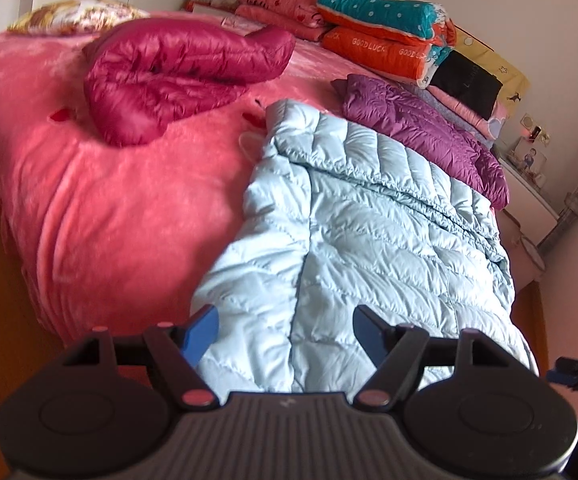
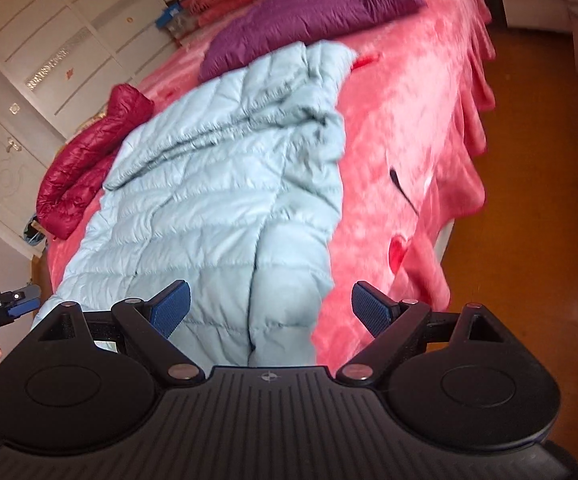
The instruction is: Fold large clothes
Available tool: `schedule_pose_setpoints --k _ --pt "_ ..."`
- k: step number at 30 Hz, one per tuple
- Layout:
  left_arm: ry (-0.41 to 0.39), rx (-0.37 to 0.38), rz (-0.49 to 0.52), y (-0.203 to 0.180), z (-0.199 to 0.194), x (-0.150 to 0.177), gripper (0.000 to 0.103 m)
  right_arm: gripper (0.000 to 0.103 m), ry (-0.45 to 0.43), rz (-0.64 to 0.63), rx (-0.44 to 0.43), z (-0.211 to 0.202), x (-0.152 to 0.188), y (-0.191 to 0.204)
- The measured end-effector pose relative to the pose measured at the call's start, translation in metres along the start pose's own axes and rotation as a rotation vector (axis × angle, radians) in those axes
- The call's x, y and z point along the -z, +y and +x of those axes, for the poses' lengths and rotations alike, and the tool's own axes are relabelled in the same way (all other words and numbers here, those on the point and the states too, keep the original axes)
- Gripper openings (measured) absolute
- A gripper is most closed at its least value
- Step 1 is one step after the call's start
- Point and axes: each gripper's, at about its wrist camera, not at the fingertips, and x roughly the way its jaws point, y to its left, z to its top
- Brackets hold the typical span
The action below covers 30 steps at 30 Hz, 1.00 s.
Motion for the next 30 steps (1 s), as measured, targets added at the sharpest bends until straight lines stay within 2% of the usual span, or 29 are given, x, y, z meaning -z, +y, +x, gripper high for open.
schedule_pose_setpoints --k 5,9,12,20,22,27,30 --pt "0.029 0.023 -0.024 0.008 0.009 0.004 0.074 0.103 0.086 0.033 -0.062 0.016 0.005 -0.002" --pt "0.055 0.051 -0.045 0.014 0.018 0.005 0.074 0.103 0.139 0.043 -0.034 0.028 0.005 0.000" --pt "0.064 0.055 -0.065 0.021 0.025 0.004 0.074 0.103 0.179 0.049 -0.048 0.036 0.008 0.001" --pt "0.094 0.096 -0.085 0.029 0.034 0.002 0.079 0.103 0.305 0.114 -0.184 0.053 0.017 0.007" --pt "0.078 0.080 -0.096 0.033 0.030 0.000 0.079 0.103 0.307 0.112 -0.221 0.051 0.017 0.010" --pt "0.044 0.026 -0.107 0.041 0.019 -0.002 0.080 0.103 0.296 0.100 -0.225 0.047 0.017 0.014" --pt "0.090 0.024 -0.115 0.044 0.025 0.001 0.082 0.103 0.319 0.111 -0.221 0.052 0.019 0.012"
